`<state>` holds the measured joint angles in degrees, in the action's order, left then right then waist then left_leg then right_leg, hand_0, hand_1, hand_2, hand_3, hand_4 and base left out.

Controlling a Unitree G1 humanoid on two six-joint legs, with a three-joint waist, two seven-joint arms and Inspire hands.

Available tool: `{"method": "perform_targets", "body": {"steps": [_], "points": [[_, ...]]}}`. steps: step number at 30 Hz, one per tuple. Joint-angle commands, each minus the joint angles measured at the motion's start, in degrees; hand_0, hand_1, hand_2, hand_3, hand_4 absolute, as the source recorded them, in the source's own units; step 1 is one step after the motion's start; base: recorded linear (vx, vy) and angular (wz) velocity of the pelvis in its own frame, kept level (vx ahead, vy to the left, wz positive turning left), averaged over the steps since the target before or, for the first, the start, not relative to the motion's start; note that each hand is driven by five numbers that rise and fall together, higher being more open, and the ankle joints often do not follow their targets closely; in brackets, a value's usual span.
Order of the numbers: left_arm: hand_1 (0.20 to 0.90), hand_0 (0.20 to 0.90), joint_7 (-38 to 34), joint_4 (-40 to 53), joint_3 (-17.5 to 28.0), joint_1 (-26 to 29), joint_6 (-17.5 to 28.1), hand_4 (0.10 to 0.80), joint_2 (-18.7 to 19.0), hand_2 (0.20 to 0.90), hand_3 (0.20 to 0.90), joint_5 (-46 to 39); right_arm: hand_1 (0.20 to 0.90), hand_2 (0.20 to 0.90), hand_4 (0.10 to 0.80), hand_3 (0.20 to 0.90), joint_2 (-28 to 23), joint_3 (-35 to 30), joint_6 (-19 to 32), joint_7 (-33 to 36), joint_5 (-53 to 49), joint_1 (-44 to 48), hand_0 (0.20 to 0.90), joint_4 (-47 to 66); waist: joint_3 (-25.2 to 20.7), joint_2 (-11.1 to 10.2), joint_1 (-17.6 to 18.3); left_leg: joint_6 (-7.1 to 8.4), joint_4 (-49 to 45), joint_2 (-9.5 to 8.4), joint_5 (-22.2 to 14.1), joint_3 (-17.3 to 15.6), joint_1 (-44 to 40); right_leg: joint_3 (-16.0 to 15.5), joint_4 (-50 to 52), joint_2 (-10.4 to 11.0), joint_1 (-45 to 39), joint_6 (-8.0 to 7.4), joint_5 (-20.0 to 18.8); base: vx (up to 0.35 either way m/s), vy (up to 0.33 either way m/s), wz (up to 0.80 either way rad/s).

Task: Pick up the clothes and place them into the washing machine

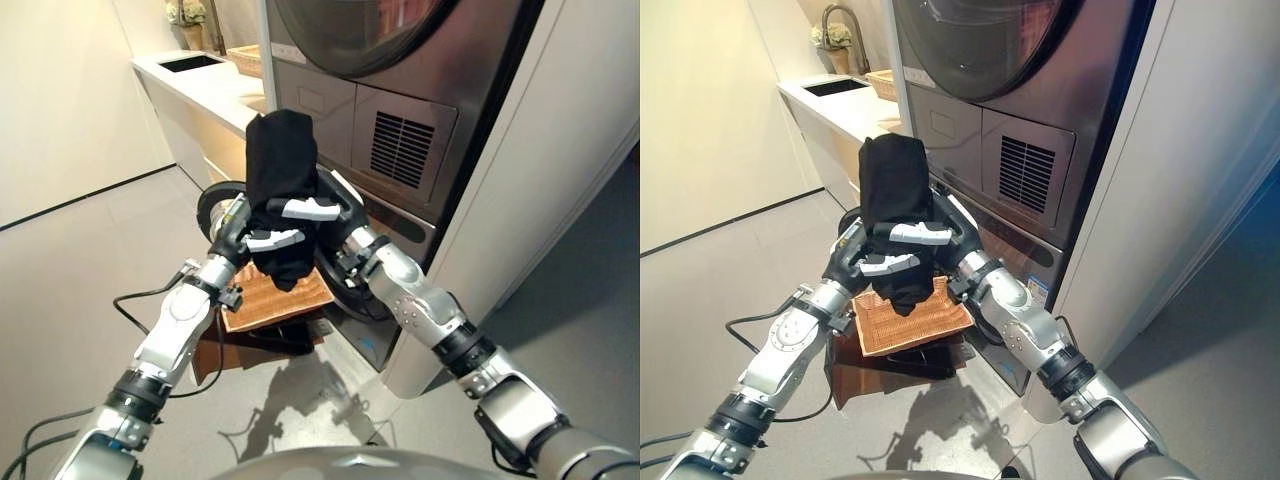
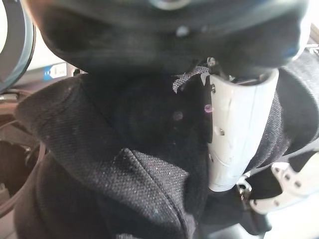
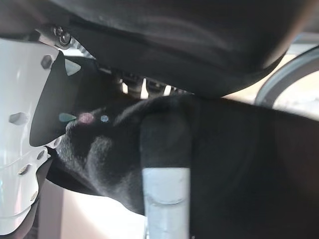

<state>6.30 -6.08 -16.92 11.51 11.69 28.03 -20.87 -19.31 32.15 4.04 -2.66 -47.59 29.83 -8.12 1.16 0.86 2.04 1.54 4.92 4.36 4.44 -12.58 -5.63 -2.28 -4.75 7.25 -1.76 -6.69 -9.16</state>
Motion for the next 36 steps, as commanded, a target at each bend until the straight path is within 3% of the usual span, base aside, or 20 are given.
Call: {"method": "perform_targets", "body": {"steps": [1,2,13,14,15,16,25,28,36], "points": [[0.2,0.2,-0.5,7.5,-1.9,9.4,8.1,0.3,3.6,0.2,0.2,-2.4,0.384,0.384,0.431,0.384,4.7,-0.3,6.5,-1.4,-1.6,10.1,0.384,2.9,-5.6,-3.3,-1.5,3.68,-2.2,2.18,-2.6,0.0,1.6,0.0,2.4,3.7,1.7,-3.59,4.3,0.0,0.0,0.0],[0.2,0.2,-0.4,7.9,-2.0,9.3,8.0,0.3,3.7,0.2,0.2,-2.5,0.2,0.2,0.3,0.2,4.7,-0.3,6.5,-1.4,-1.4,10.1,0.2,2.7,-5.6,-3.3,-1.5,3.66,-2.2,2.15,-2.6,0.1,1.7,0.0,2.4,3.7,1.8,-3.55,4.3,0.0,0.0,0.0],[0.2,0.2,-0.5,8.1,-1.3,7.7,7.8,0.3,3.5,0.2,0.2,-2.3,0.2,0.2,0.3,0.2,4.5,-0.4,6.5,-1.4,-1.5,9.1,0.2,3.5,-5.8,-3.2,-1.5,3.64,-2.0,2.18,-2.5,0.1,1.6,-0.1,2.2,3.7,1.7,-3.5,4.2,0.0,0.0,0.0],[0.378,0.378,-0.5,7.9,-1.3,7.5,7.7,0.427,3.5,0.378,0.378,-2.1,0.2,0.2,0.3,0.2,4.4,-0.5,6.5,-1.5,-1.5,9.1,0.2,3.6,-5.8,-3.2,-1.4,3.63,-2.0,2.16,-2.5,0.0,1.6,-0.1,2.3,3.7,1.7,-3.48,4.3,0.0,0.0,0.0],[0.741,0.741,-0.6,7.9,-1.2,7.4,7.6,0.686,3.5,0.741,0.741,-2.1,0.2,0.2,0.3,0.2,4.4,-0.6,6.5,-1.5,-1.5,8.9,0.2,3.6,-5.7,-3.1,-1.4,3.61,-2.0,2.14,-2.5,0.0,1.6,-0.1,2.3,3.7,1.7,-3.47,4.3,0.0,0.0,0.0],[0.9,0.9,-0.7,7.8,-1.1,7.2,7.6,0.8,3.5,0.9,0.9,-1.8,0.2,0.2,0.3,0.2,4.4,-0.7,6.5,-1.4,-1.4,8.7,0.2,3.5,-5.7,-3.1,-1.4,3.6,-2.0,2.13,-2.5,0.1,1.7,-0.1,2.3,3.7,1.7,-3.46,4.3,0.0,0.0,0.0],[0.9,0.9,-0.9,7.0,-0.4,4.9,7.1,0.8,2.8,0.9,0.9,-2.5,0.2,0.2,0.3,0.2,4.7,-1.5,6.4,-0.6,-1.6,6.8,0.2,2.2,-5.5,-2.9,-1.3,3.55,-2.1,2.09,-2.6,0.1,1.8,0.0,2.3,3.8,1.9,-3.44,4.4,0.0,0.0,0.0],[0.9,0.9,-3.6,5.8,3.9,-0.9,7.2,0.8,-0.5,0.9,0.9,-3.4,0.2,0.2,0.3,0.2,5.9,-3.7,6.6,1.6,-2.2,3.4,0.2,-0.6,-4.7,-2.6,-1.8,3.49,-2.2,2.02,-2.5,0.3,2.4,-0.1,2.2,3.9,2.2,-3.37,4.3,0.0,0.0,0.0],[0.9,0.9,-7.2,3.6,10.2,-9.0,8.4,0.8,-4.7,0.9,0.9,-3.2,0.2,0.2,0.3,0.2,7.0,-9.4,8.0,5.0,-0.9,-1.6,0.2,-8.0,-2.5,-1.6,-2.9,3.46,-2.7,1.67,-2.1,1.3,5.0,-0.9,2.2,4.2,3.8,-3.17,4.1,-0.031,-0.007,0.05]]}}
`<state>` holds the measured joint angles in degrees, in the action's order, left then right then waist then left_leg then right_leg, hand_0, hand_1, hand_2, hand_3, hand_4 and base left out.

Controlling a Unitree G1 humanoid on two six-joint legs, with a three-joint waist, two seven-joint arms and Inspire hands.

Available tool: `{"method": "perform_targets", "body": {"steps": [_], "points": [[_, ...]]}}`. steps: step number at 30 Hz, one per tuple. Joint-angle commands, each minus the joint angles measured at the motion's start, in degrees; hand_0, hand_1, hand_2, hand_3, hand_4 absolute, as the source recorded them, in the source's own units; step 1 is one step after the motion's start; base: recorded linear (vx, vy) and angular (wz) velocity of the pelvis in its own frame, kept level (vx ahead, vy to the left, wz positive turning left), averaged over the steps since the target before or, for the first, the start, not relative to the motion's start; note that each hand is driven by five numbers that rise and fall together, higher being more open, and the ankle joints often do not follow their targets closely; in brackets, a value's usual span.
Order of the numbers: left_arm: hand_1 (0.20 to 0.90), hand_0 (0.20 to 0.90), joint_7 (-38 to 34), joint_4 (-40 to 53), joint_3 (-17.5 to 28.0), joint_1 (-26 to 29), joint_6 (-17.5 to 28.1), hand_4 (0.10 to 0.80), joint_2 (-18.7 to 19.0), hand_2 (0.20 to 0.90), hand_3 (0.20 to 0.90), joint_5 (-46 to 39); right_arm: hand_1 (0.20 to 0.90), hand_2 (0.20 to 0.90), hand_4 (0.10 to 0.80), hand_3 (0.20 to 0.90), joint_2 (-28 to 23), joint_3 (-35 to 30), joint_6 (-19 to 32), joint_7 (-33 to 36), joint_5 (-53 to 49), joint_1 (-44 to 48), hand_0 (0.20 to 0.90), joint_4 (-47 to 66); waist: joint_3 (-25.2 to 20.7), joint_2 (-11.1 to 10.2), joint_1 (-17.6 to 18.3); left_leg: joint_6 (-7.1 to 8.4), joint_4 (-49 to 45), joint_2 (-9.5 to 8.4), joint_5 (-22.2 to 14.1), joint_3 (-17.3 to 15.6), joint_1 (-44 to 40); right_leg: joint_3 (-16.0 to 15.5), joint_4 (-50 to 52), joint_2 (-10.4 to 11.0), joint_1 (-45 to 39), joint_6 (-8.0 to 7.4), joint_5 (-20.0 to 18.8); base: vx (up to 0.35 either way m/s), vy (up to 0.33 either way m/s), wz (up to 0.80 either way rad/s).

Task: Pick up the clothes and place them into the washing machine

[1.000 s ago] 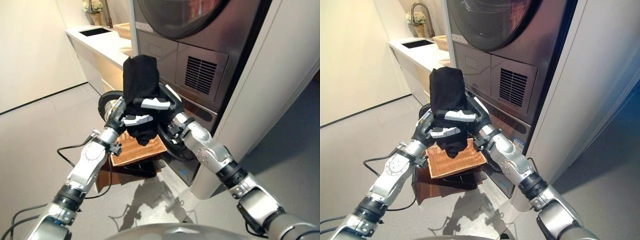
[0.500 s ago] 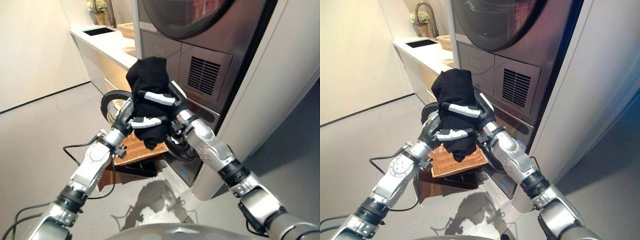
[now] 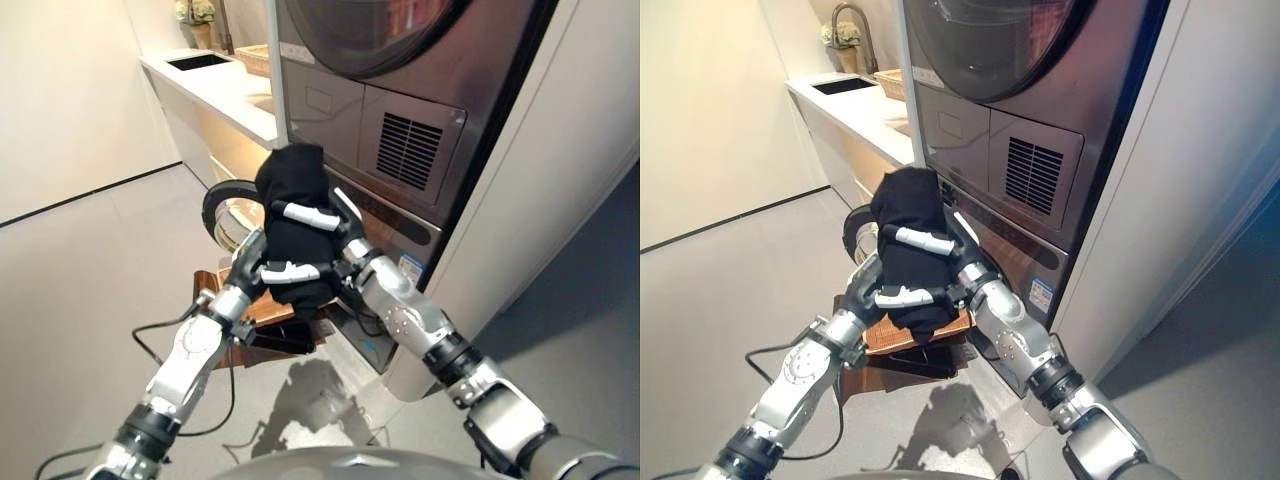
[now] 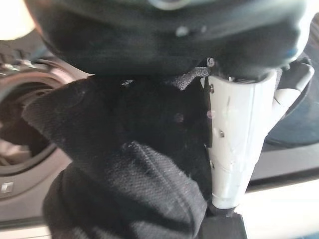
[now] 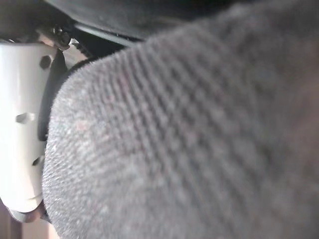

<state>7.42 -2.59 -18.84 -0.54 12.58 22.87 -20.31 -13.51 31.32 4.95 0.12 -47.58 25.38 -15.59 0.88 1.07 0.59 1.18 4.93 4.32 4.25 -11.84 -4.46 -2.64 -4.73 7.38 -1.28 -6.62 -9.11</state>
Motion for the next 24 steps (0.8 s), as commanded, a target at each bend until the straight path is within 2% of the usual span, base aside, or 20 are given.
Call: {"method": "perform_targets", "body": {"steps": [1,6,11,16,23,24], "points": [[0.9,0.9,-8.9,-0.4,12.9,2.2,7.7,0.8,-0.4,0.9,0.9,-4.6,0.2,0.2,0.3,0.2,1.5,-9.3,7.3,2.6,-1.1,2.8,0.2,-1.6,-1.8,-1.6,-1.7,3.82,-2.9,1.63,-1.8,0.8,4.6,-0.7,2.2,4.2,3.9,-3.2,4.0,-0.08,-0.007,0.12],[0.9,0.9,-12.7,-3.6,15.9,-0.2,8.3,0.8,-2.7,0.9,0.9,-4.7,0.2,0.2,0.3,0.2,1.5,-12.4,8.6,4.5,-0.9,2.3,0.2,-4.7,0.2,-0.8,-2.4,3.82,-4.4,1.35,-1.7,1.4,8.1,-0.9,3.0,4.7,6.7,-3.1,3.6,-0.067,-0.006,0.16],[0.9,0.9,-20.0,-10.4,18.4,0.6,10.0,0.8,-3.7,0.9,0.9,-2.8,0.2,0.2,0.3,0.2,1.0,-14.7,10.9,6.7,-1.4,3.2,0.2,-7.6,5.7,0.3,-3.0,3.7,-10.0,1.39,-3.0,2.5,14.0,-0.5,8.2,5.2,12.5,-2.15,4.6,-0.113,-0.025,0.07],[0.9,0.9,-24.6,-19.8,17.6,3.3,9.9,0.8,-4.3,0.9,0.9,-2.4,0.2,0.2,0.3,0.2,1.5,-15.1,12.4,8.1,-3.4,3.2,0.2,-10.1,9.9,1.0,-2.9,3.37,-15.1,1.78,-4.2,3.2,20.3,0.5,13.9,4.7,20.3,-1.43,5.9,-0.107,-0.016,0.05],[0.9,0.9,-25.8,-27.8,16.0,5.8,9.9,0.8,-5.0,0.9,0.9,-3.6,0.2,0.2,0.3,0.2,1.7,-15.4,13.3,8.7,-6.0,4.6,0.2,-15.2,12.1,2.1,-2.6,3.36,-16.4,1.88,-4.5,2.8,23.9,1.5,16.0,4.3,25.4,-1.21,6.2,-0.051,-0.002,-0.01],[0.9,0.9,-26.1,-29.0,15.4,6.1,10.2,0.8,-5.3,0.9,0.9,-3.8,0.2,0.2,0.3,0.2,1.8,-16.6,14.1,9.0,-7.3,5.8,0.2,-16.7,13.0,2.8,-2.5,3.37,-16.9,1.92,-4.5,2.5,25.3,2.0,16.7,4.3,27.3,-1.14,6.3,-0.04,0.009,-0.08]]}}
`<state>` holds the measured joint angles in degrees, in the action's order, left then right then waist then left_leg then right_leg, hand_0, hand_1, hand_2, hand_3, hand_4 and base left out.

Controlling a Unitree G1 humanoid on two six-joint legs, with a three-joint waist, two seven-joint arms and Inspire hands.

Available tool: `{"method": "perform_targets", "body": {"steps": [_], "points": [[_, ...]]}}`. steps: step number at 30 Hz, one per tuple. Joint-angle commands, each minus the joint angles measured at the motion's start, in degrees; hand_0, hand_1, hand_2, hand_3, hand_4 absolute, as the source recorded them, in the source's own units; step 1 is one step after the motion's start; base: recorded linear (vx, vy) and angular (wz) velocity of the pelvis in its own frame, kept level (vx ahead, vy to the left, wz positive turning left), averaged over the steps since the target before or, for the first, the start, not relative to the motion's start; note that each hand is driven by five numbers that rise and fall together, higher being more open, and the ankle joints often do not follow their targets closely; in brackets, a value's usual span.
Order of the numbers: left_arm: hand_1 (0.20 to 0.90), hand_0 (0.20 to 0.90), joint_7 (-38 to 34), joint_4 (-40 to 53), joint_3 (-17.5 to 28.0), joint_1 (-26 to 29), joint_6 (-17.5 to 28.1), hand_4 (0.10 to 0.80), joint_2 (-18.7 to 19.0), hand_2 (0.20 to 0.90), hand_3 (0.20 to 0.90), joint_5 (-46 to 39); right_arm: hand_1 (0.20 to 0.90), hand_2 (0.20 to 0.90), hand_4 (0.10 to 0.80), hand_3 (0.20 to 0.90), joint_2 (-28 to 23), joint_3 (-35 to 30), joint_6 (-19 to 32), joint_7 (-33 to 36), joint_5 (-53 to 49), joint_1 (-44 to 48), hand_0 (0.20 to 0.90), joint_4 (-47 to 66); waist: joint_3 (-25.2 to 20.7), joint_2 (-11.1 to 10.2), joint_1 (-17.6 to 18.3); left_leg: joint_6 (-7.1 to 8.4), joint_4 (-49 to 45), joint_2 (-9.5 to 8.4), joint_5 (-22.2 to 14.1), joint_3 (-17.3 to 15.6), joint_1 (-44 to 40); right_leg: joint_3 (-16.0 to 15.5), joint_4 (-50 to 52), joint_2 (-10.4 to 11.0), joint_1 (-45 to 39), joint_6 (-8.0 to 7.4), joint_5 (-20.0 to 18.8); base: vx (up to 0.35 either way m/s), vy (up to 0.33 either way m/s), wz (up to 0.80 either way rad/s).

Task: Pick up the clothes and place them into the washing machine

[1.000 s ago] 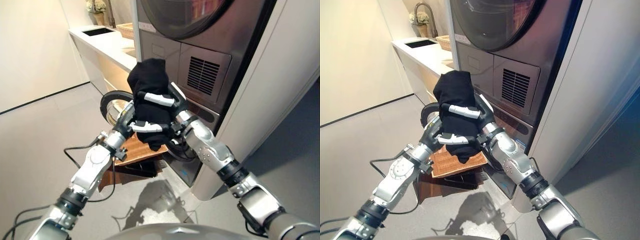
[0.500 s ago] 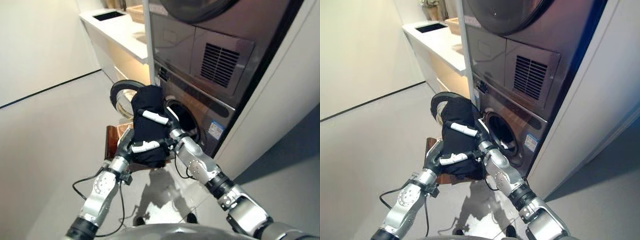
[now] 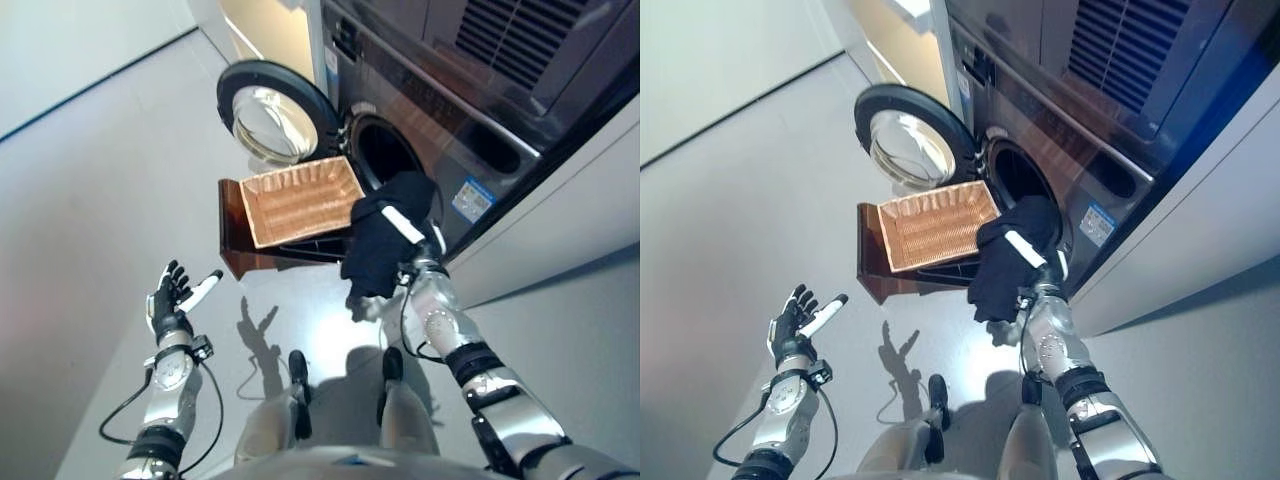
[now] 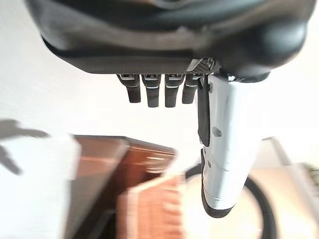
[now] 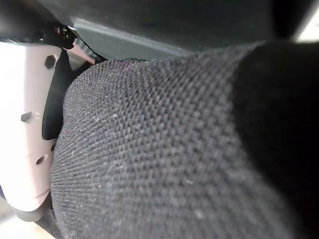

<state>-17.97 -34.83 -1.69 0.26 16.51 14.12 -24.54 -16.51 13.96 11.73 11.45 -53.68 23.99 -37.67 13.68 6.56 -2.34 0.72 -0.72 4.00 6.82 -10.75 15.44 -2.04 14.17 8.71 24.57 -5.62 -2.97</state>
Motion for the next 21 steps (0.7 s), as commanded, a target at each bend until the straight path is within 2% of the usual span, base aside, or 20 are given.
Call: {"method": "perform_targets", "body": {"steps": [1,4,7,10,14,18,21], "points": [[0.9,0.9,-0.8,3.3,-2.0,5.3,6.4,0.8,3.5,0.9,0.9,0.5,0.2,0.2,0.3,0.2,4.7,0.3,7.7,-2.0,-1.7,8.1,0.2,4.5,0.6,-2.2,0.3,3.87,-11.4,2.3,-7.0,1.3,6.2,1.5,-1.8,3.0,2.5,-2.15,0.2,-0.069,0.01,-0.09],[0.9,0.9,-0.6,2.8,-2.8,4.9,6.7,0.8,3.6,0.9,0.9,0.8,0.2,0.2,0.3,0.2,4.3,-0.8,8.2,-1.9,-3.0,9.5,0.2,2.6,1.1,-1.1,0.0,3.96,-11.9,2.36,-7.0,1.2,7.8,1.7,-0.9,3.1,4.3,-2.07,0.4,-0.035,0.008,-0.07],[0.9,0.9,0.4,3.8,-4.2,3.3,7.7,0.8,3.6,0.9,0.9,0.2,0.2,0.2,0.3,0.2,3.0,-4.2,9.4,-1.7,-6.1,15.5,0.2,-2.5,1.7,1.7,-1.4,4.25,-11.9,2.1,-6.4,1.4,10.8,2.2,1.0,3.2,8.5,-1.96,0.8,-0.028,0.005,0.01],[0.9,0.9,0.7,4.2,-5.1,2.6,8.0,0.8,3.8,0.9,0.9,0.6,0.2,0.2,0.3,0.2,1.8,-5.3,9.4,-1.4,-6.6,19.0,0.2,-5.7,1.5,3.0,-2.2,4.43,-11.2,1.85,-5.9,1.4,11.4,2.5,1.3,3.5,9.9,-2.02,0.8,-0.003,0.013,0.0],[0.9,0.9,1.0,3.3,-7.1,2.5,8.5,0.8,3.4,0.9,0.9,0.2,0.2,0.2,0.3,0.2,-0.3,-4.6,8.3,-0.7,-5.6,24.7,0.2,-10.1,1.2,5.0,-3.5,4.81,-9.3,1.26,-4.6,1.5,11.5,2.6,1.9,3.6,11.2,-2.05,1.0,0.005,0.023,0.04],[0.9,0.9,1.1,2.9,-8.1,2.6,8.5,0.8,3.1,0.9,0.9,0.0,0.2,0.2,0.3,0.2,-1.0,-3.5,7.4,-0.9,-4.5,27.0,0.2,-12.1,1.0,5.4,-4.2,4.86,-7.7,0.98,-4.1,1.8,10.4,2.4,1.5,3.5,10.6,-2.15,1.1,0.024,0.004,0.08],[0.9,0.9,0.3,2.1,-8.6,3.8,8.6,0.8,2.7,0.9,0.9,-0.5,0.2,0.2,0.3,0.2,0.3,-1.9,7.3,-0.8,-3.5,27.5,0.2,-11.4,1.2,4.7,-4.3,5.01,-6.7,1.06,-3.6,2.5,9.0,1.7,1.0,3.2,9.0,-2.11,1.2,0.009,-0.013,0.0]]}}
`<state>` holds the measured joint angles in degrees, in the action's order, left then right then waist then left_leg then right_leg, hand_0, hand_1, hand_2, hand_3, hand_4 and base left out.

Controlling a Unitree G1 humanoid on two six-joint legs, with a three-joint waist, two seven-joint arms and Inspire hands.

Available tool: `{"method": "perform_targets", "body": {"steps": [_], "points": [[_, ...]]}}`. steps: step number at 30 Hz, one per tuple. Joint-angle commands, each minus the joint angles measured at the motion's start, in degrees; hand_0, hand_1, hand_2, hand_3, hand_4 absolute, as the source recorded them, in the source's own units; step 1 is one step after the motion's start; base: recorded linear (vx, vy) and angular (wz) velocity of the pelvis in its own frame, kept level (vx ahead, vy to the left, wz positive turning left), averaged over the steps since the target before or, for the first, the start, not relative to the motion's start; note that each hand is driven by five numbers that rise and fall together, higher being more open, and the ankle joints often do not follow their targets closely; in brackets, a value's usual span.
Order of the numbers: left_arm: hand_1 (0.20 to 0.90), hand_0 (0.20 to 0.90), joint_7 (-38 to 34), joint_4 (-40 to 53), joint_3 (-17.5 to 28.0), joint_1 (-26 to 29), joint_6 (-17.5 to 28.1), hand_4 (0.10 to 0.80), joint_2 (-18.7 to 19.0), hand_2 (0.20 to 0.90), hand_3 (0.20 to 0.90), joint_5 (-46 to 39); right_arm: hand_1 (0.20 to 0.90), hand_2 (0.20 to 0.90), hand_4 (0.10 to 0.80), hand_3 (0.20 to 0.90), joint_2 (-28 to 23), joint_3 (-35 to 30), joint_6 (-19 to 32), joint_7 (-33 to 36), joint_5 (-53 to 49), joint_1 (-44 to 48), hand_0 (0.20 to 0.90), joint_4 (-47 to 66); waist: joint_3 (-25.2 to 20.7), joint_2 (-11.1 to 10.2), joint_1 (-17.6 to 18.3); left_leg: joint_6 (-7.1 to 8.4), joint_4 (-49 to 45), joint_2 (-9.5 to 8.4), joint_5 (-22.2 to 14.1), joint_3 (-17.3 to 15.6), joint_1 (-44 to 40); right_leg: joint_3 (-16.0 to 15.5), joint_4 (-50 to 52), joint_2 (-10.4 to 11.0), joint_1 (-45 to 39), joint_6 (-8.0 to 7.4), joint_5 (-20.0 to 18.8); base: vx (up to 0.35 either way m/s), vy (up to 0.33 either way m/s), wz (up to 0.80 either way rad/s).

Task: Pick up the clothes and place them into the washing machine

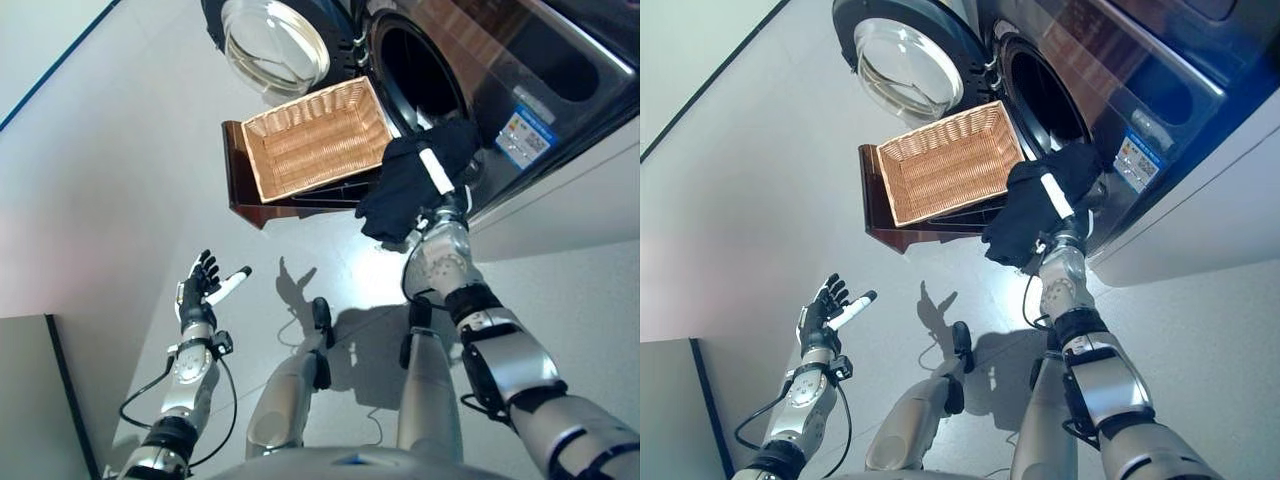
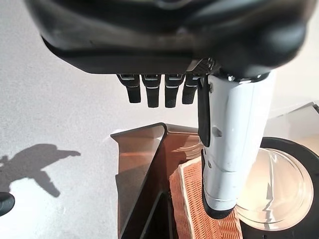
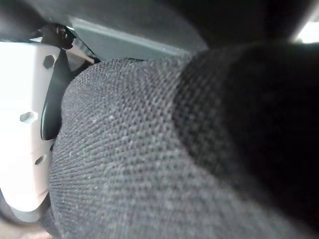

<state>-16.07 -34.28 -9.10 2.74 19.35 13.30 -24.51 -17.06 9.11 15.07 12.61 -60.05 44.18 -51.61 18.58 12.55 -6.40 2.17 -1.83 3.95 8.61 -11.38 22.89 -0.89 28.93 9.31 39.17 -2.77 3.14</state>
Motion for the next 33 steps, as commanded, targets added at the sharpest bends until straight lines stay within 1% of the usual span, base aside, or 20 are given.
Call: {"method": "perform_targets", "body": {"steps": [1,4,8,10,11,12,13,14,15,20,22,25,26,29,31,32,33], "points": [[0.9,0.9,-1.6,1.5,-1.2,1.3,5.8,0.8,3.5,0.9,0.9,-0.6,0.2,0.2,0.3,0.2,0.8,2.9,4.0,-2.0,2.9,7.3,0.2,2.6,-3.6,-1.3,-0.2,3.56,-5.6,1.1,-5.4,3.1,1.4,0.5,-13.8,2.6,-5.7,-4.96,-4.9,0.029,-0.056,0.07],[0.9,0.9,-2.5,0.3,-0.9,2.6,5.6,0.8,3.5,0.9,0.9,-0.2,0.2,0.2,0.3,0.2,2.0,5.2,4.3,-2.0,4.1,4.6,0.2,6.6,-2.8,-3.3,0.7,3.57,-4.7,1.17,-5.2,4.3,-0.3,-0.9,-14.4,2.6,-8.8,-4.92,-4.7,0.043,-0.06,0.11],[0.9,0.9,-3.5,-2.7,-0.6,3.3,4.9,0.8,3.3,0.9,0.9,1.5,0.2,0.2,0.3,0.2,3.5,6.5,4.6,-2.9,4.0,0.0,0.2,11.0,-2.7,-6.0,1.5,3.43,-4.2,1.05,-5.5,5.1,-2.1,-1.8,-16.3,2.8,-12.5,-4.98,-5.2,0.058,-0.011,0.19],[0.9,0.9,-3.9,-4.8,-0.5,3.6,4.3,0.8,3.3,0.9,0.9,2.8,0.2,0.2,0.3,0.2,4.1,7.6,4.5,-3.7,4.3,-3.0,0.2,13.3,-3.3,-7.5,1.8,3.31,-3.8,0.95,-5.6,5.1,-3.2,-2.0,-17.9,3.2,-14.4,-5.26,-6.1,0.062,0.029,0.1],[0.9,0.9,-3.9,-4.8,-0.5,3.6,4.3,0.8,3.3,0.9,0.9,2.8,0.2,0.2,0.3,0.2,4.1,7.6,4.5,-3.7,4.3,-3.0,0.2,13.3,-3.3,-7.5,1.8,3.31,-3.7,0.95,-5.5,5.1,-3.1,-2.0,-18.0,3.2,-14.4,-5.26,-6.1,0.11,0.07,0.04],[0.9,0.9,-4.0,-6.3,-0.2,3.2,3.7,0.8,3.1,0.9,0.9,4.5,0.2,0.2,0.3,0.2,4.2,8.4,4.3,-4.5,4.9,-6.9,0.2,16.3,-4.0,-9.1,2.3,3.08,-3.5,0.66,-6.1,5.2,-4.6,-2.0,-19.7,3.6,-17.0,-5.68,-6.6,0.115,0.073,0.02],[0.9,0.9,-3.9,-6.7,0.0,2.9,3.4,0.8,3.0,0.9,0.9,4.5,0.2,0.2,0.3,0.2,4.7,8.4,4.2,-4.8,4.6,-8.5,0.2,17.2,-4.4,-9.7,2.3,2.98,-3.4,0.56,-6.3,5.1,-5.1,-2.1,-20.6,3.9,-18.0,-5.84,-6.9,0.174,0.109,0.12],[0.9,0.9,-3.8,-8.1,0.8,2.5,3.2,0.8,3.0,0.9,0.9,5.1,0.2,0.2,0.3,0.2,4.8,8.7,4.1,-5.6,4.8,-11.5,0.2,18.6,-5.1,-10.8,2.6,2.84,-3.3,0.13,-6.8,5.1,-6.2,-2.3,-22.5,4.4,-20.3,-6.24,-7.7,0.096,0.056,0.11],[0.9,0.9,-3.8,-8.1,0.8,2.5,3.2,0.8,3.0,0.9,0.9,5.1,0.2,0.2,0.3,0.2,4.8,8.7,4.1,-5.5,4.8,-11.6,0.2,18.6,-5.0,-10.8,2.6,2.83,-3.3,0.11,-6.8,5.2,-6.3,-2.3,-22.6,4.4,-20.4,-6.26,-7.8,0.086,0.063,0.05],[0.9,0.9,-3.5,-9.2,2.0,2.0,3.1,0.8,3.7,0.9,0.9,6.0,0.2,0.2,0.3,0.2,5.4,9.2,3.6,-6.3,4.8,-16.2,0.2,19.4,-7.2,-13.4,2.7,2.54,-3.0,-0.72,-7.8,5.0,-8.1,-2.4,-26.2,5.4,-23.3,-7.11,-9.7,0.042,0.062,-0.04],[0.9,0.9,-3.6,-9.7,2.2,1.9,2.9,0.8,3.8,0.9,0.9,6.6,0.2,0.2,0.3,0.2,5.5,8.6,3.2,-6.5,4.1,-17.0,0.2,18.1,-7.9,-14.2,2.3,2.24,-3.2,-0.97,-8.4,5.0,-9.2,-2.7,-26.8,5.8,-25.1,-7.31,-10.0,0.072,0.039,-0.06],[0.9,0.9,-3.7,-9.2,2.3,1.2,2.9,0.8,4.4,0.9,0.9,8.0,0.2,0.2,0.3,0.2,5.3,6.9,3.0,-6.7,4.0,-19.4,0.2,18.0,-8.4,-15.2,2.3,1.73,-3.1,-1.4,-9.0,5.2,-11.0,-3.2,-27.6,5.9,-27.1,-7.52,-9.9,0.083,0.053,-0.01],[0.9,0.9,-3.7,-9.2,2.3,1.2,2.9,0.8,4.4,0.9,0.9,8.0,0.2,0.2,0.3,0.2,5.3,6.9,3.0,-6.7,4.0,-19.4,0.2,18.0,-8.4,-15.3,2.2,1.72,-3.0,-1.4,-9.0,5.2,-11.1,-3.2,-27.6,5.9,-27.1,-7.53,-9.9,0.028,0.066,0.01],[0.9,0.9,-3.3,-8.4,2.8,0.4,3.0,0.8,5.0,0.9,0.9,7.9,0.2,0.2,0.3,0.2,5.6,6.8,2.8,-6.8,4.2,-20.2,0.2,17.8,-9.0,-16.0,2.3,1.26,-2.7,-1.85,-9.5,4.9,-11.7,-3.0,-27.7,6.1,-27.4,-7.81,-10.1,0.022,0.05,-0.04],[0.9,0.9,-3.1,-6.5,3.4,-0.9,3.2,0.8,5.5,0.9,0.9,8.0,0.2,0.2,0.3,0.2,5.7,6.8,2.6,-6.8,4.6,-20.7,0.2,17.8,-9.0,-16.5,2.3,0.75,-3.4,-2.28,-10.5,4.9,-11.7,-2.8,-27.2,6.6,-27.5,-7.97,-10.1,0.045,0.081,-0.08],[0.9,0.9,-2.6,-6.0,3.9,-1.8,3.3,0.8,5.9,0.9,0.9,8.0,0.2,0.2,0.3,0.2,6.0,6.8,2.3,-6.8,5.1,-20.9,0.2,17.1,-8.9,-16.8,2.2,-0.01,-5.1,-2.73,-11.9,5.2,-11.6,-2.3,-26.2,6.9,-27.6,-8.04,-9.9,0.045,0.067,-0.04],[0.9,0.9,-2.6,-6.0,3.9,-1.8,3.3,0.8,5.9,0.9,0.9,8.0,0.2,0.2,0.3,0.2,6.0,6.8,2.3,-6.8,5.1,-20.9,0.2,17.1,-8.9,-16.9,2.1,-0.04,-5.3,-2.72,-12.0,5.2,-11.6,-2.3,-26.1,6.9,-27.6,-8.07,-9.9,0.032,0.046,-0.02]]}}
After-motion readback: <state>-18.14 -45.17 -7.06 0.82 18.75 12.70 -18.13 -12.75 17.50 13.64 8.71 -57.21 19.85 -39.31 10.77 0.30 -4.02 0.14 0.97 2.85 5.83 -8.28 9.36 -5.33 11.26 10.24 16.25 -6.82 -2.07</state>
